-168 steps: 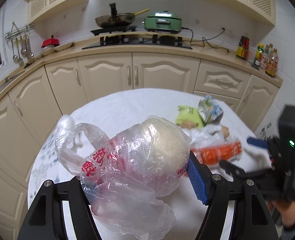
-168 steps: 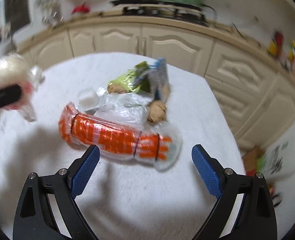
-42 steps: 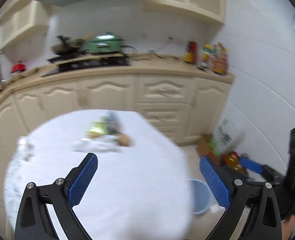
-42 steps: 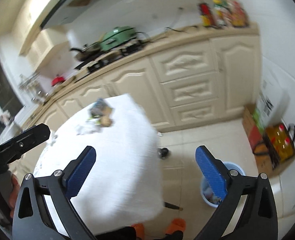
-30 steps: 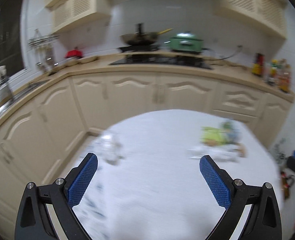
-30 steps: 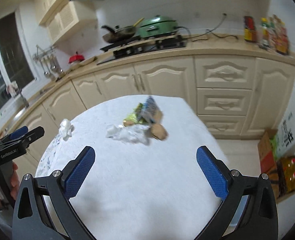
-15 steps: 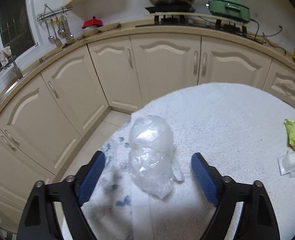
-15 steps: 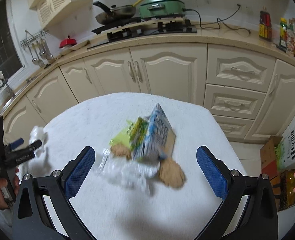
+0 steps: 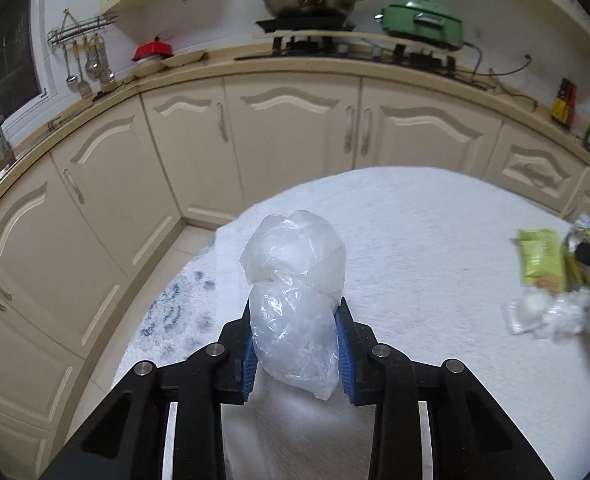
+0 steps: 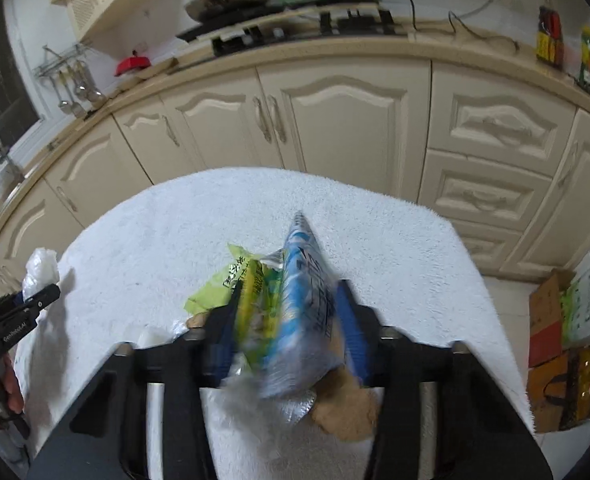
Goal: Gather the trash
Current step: 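Close the left tool on the clear plastic bag while the right tool grasps the blue-and-green wafer pack, then carry the plastic bag with the left tool while the right tool carries the wafer pack to the bin, then open both tools over the blue bin and move back toward the table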
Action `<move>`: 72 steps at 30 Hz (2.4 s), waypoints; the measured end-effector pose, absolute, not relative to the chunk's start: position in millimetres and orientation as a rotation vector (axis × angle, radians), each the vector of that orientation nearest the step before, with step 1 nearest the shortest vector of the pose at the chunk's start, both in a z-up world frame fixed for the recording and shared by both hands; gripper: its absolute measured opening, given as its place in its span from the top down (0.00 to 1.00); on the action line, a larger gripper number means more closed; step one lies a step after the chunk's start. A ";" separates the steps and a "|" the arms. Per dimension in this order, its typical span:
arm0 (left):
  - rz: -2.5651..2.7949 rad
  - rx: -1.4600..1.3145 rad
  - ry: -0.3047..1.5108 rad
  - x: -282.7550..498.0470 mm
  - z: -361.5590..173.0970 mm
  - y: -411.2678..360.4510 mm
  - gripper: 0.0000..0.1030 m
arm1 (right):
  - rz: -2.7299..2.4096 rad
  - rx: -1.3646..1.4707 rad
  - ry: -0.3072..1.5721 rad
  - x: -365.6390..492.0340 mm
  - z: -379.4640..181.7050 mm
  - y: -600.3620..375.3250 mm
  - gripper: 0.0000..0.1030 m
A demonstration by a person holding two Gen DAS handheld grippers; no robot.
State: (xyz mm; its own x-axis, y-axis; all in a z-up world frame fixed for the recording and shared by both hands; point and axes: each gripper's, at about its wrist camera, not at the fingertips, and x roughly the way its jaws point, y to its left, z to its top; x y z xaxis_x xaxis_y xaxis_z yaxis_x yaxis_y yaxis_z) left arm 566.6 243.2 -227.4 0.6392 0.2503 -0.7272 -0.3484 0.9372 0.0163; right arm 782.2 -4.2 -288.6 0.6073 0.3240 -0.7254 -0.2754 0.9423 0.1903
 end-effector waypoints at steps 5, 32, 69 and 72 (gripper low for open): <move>0.228 -0.164 0.771 532.2 -195.9 211.0 0.71 | 0.377 0.079 0.799 753.7 -264.2 -14.8 0.70; -0.245 0.045 0.826 483.8 -170.4 -100.1 0.71 | 0.288 0.394 0.616 536.1 -238.7 -235.2 0.70; -0.310 0.339 1.161 712.6 -379.8 -353.2 0.32 | -0.113 0.714 0.842 525.4 -461.8 -451.1 0.69; -0.265 0.330 1.157 710.0 -379.2 -350.8 0.32 | -0.108 0.716 0.855 530.9 -468.9 -448.0 0.69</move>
